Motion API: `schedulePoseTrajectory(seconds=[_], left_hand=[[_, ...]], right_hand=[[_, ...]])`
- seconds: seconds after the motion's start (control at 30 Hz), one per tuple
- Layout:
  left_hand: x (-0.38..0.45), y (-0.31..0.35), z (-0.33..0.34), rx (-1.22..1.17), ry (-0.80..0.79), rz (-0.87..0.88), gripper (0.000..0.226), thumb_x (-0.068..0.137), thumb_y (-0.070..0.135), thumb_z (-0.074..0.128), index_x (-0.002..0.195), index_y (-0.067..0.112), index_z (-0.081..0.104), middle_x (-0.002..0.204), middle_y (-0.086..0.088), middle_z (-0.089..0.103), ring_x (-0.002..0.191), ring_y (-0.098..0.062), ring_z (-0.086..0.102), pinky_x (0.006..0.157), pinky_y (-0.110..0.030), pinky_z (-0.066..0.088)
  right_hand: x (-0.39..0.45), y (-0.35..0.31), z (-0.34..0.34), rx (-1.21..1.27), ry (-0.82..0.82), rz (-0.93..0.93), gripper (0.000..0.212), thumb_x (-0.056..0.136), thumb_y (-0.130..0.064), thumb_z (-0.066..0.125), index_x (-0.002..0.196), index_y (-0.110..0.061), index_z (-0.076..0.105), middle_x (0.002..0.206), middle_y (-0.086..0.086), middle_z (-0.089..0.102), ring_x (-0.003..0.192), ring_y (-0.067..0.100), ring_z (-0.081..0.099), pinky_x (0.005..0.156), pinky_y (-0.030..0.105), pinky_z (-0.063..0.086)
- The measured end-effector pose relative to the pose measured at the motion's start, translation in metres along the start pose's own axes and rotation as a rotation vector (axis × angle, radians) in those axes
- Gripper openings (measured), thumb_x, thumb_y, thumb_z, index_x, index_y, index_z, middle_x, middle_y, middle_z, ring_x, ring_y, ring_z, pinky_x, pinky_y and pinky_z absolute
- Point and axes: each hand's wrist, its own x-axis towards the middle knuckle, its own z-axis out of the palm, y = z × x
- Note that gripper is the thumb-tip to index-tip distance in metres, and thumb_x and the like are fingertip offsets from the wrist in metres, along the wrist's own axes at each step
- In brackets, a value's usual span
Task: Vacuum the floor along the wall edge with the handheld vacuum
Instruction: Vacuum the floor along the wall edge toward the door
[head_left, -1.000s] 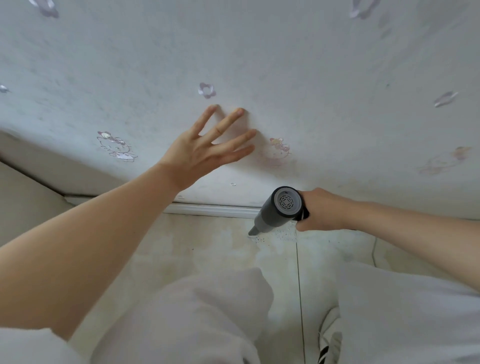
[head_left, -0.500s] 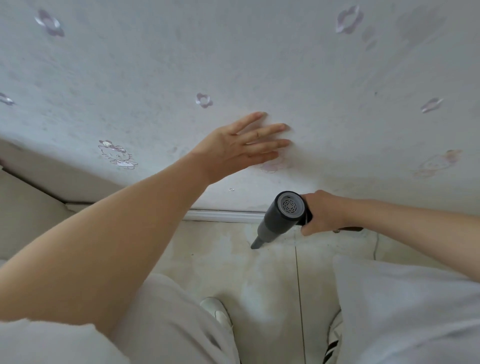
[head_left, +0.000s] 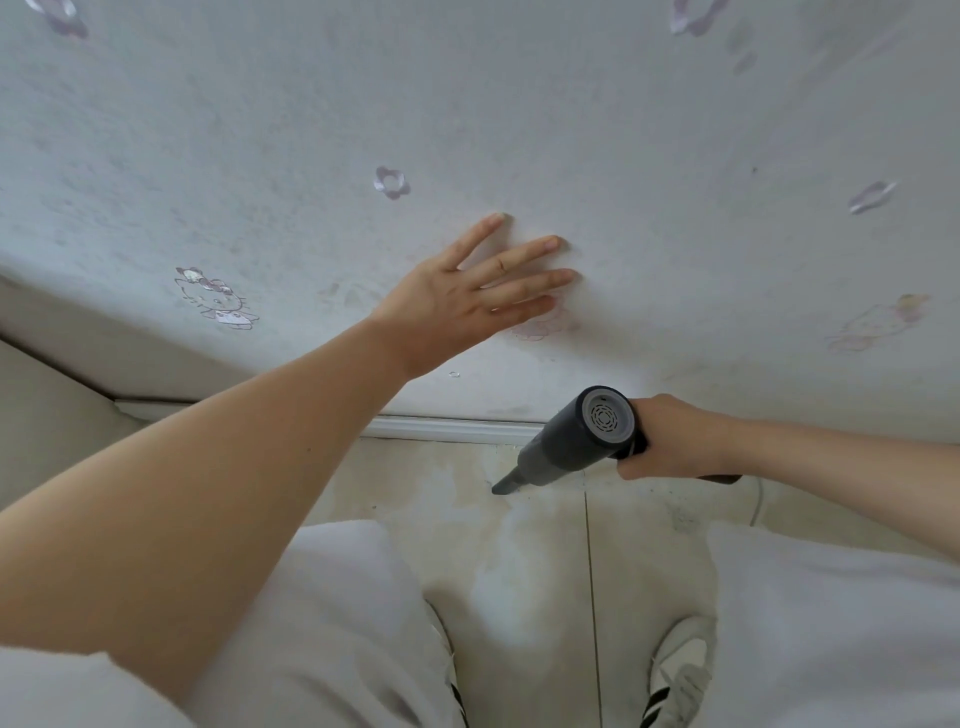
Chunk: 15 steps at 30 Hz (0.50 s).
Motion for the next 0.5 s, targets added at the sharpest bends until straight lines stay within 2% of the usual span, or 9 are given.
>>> schedulePoseTrajectory(seconds=[0.2,0.4,0.5], left_hand=[[0.0003,0.0028,-0.0026,-0.006,-0.031,0.001,0.093,0.089,0.003,0.052,0.158,0.022,-0.008,0.162,-0.003,-0.026,0.149,-0.033,-0.015,0.117,-0.06,-0.006],[0.0002,0.0036,-0.0041,0.005,-0.034,0.0,0.093,0.089,0.003,0.051,0.158,0.022,-0.007,0.161,-0.004,-0.026,0.149,-0.034,-0.017,0.116,-0.061,-0.009],[0.0002,0.0033,-0.0031,0.003,-0.022,-0.004,0.092,0.088,0.002,0.051,0.158,0.022,-0.005,0.162,-0.004,-0.024,0.149,-0.034,-0.015,0.116,-0.061,-0.009]], right_hand=[[0.0008,-0.0022,-0.0023,0.001,-0.038,-0.009,0.027,0.07,-0.023,0.064,0.064,-0.034,0.041,0.065,-0.01,0.053,0.062,0.01,0.05,0.061,0.03,0.044],[0.0037,-0.0044,0.0004,-0.016,-0.014,-0.009,0.026,0.07,-0.026,0.063,0.065,-0.034,0.039,0.066,-0.01,0.053,0.064,0.012,0.05,0.065,0.036,0.05],[0.0051,-0.0058,0.0021,-0.006,-0.003,-0.021,0.024,0.07,-0.025,0.064,0.067,-0.033,0.041,0.066,-0.009,0.054,0.063,0.011,0.05,0.063,0.035,0.048]])
